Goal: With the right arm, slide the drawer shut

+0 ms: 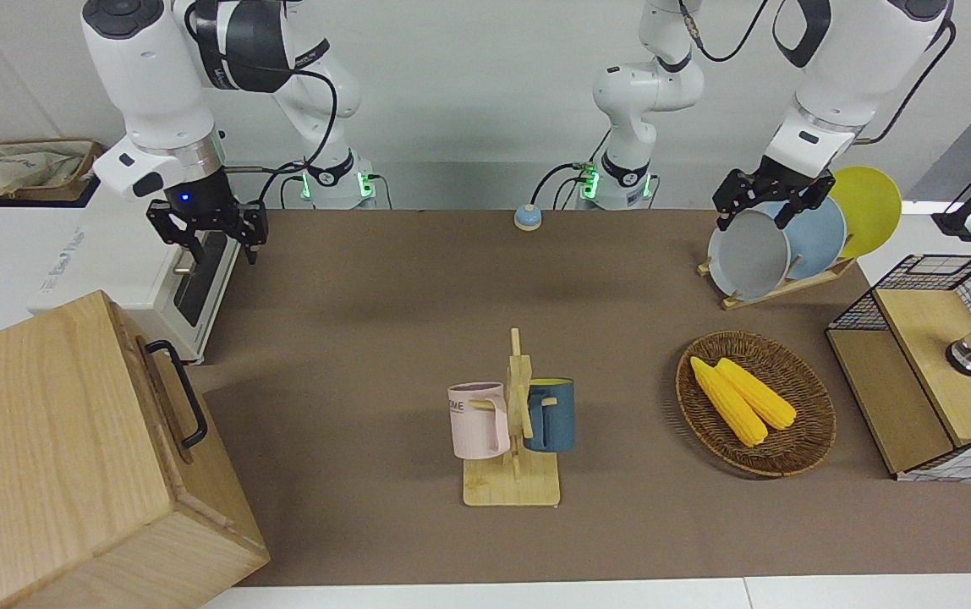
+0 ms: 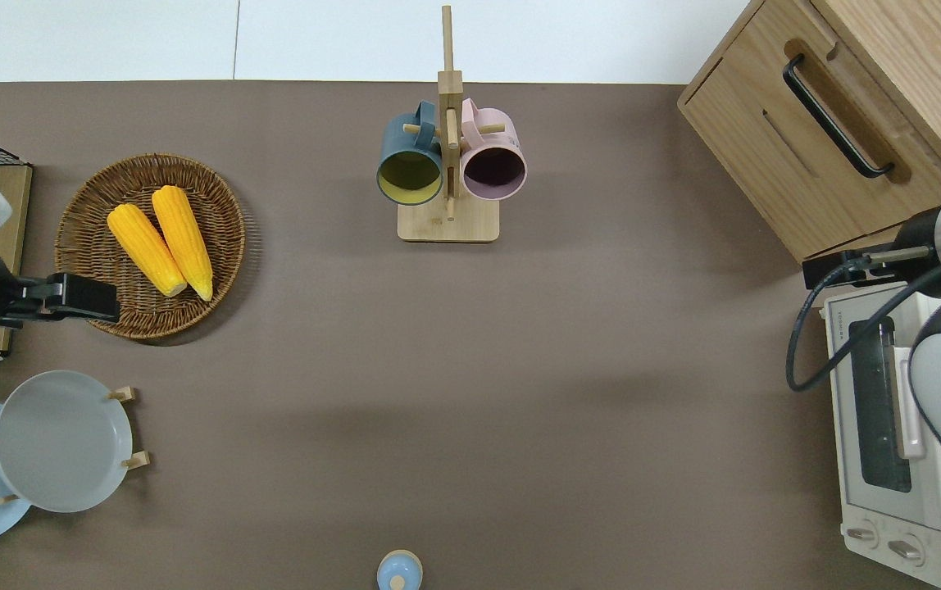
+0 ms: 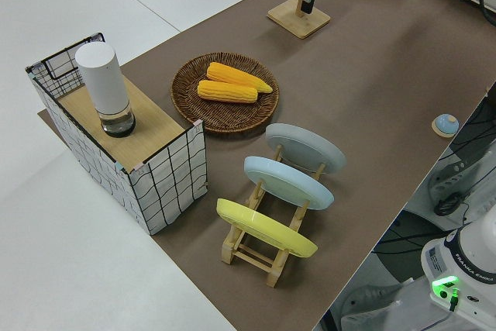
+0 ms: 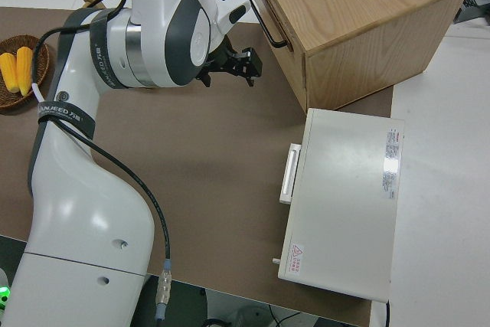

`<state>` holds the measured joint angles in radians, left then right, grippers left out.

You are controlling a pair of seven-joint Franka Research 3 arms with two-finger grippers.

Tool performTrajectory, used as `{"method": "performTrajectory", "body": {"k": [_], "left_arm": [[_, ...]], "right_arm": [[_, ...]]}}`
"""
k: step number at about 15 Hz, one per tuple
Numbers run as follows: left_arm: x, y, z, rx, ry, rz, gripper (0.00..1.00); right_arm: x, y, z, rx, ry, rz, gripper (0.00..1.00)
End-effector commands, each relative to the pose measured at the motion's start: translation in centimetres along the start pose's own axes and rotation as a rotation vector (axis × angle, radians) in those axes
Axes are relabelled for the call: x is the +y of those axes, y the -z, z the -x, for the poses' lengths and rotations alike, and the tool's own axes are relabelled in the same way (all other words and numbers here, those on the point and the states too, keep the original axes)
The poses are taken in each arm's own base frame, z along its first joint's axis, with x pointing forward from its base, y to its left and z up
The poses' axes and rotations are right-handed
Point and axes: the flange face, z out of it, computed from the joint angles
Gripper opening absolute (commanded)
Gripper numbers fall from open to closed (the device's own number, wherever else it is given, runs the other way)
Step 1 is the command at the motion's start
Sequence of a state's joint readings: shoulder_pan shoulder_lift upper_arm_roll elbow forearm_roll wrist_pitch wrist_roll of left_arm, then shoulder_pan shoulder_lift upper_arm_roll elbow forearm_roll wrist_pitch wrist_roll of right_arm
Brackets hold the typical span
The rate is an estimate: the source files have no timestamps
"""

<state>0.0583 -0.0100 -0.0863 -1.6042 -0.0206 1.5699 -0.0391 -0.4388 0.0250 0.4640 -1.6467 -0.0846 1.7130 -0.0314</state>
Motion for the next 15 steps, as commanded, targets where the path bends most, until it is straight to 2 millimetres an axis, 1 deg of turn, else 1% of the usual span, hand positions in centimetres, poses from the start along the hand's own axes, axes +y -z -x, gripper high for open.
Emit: {"method": "performTrajectory", "body": {"k": [1, 3, 12, 14, 15], "left_arm": [[-0.1, 0.2, 0.4, -0.006, -0.006, -0.012, 1.00], [0.0, 0.2, 0.4, -0.006, -0.008, -0.012, 1.00], [-0.1, 0.2, 0.4, -0.006, -0.006, -0.012, 1.00], [-0.1, 0.2, 0.4, -0.006, -0.006, -0.012, 1.00], [-0.1, 0.3, 0.5, -0.006, -0.006, -0.012, 1.00]], "right_arm": [[-1.1, 0.9, 0.8, 0.006, 0.047, -0.024, 0.983], [-2.2, 1.2, 0.6, 0.020, 0.065, -0.024, 0.983], [-2.2, 1.3, 0.4, 0.031, 0.024, -0.057, 0.983], [-2.2, 1.9, 0.6, 0.038, 0.023, -0.054, 0.983], [-2.3, 2.5, 0.8, 0.046, 0.023, -0.052, 0.983]]}}
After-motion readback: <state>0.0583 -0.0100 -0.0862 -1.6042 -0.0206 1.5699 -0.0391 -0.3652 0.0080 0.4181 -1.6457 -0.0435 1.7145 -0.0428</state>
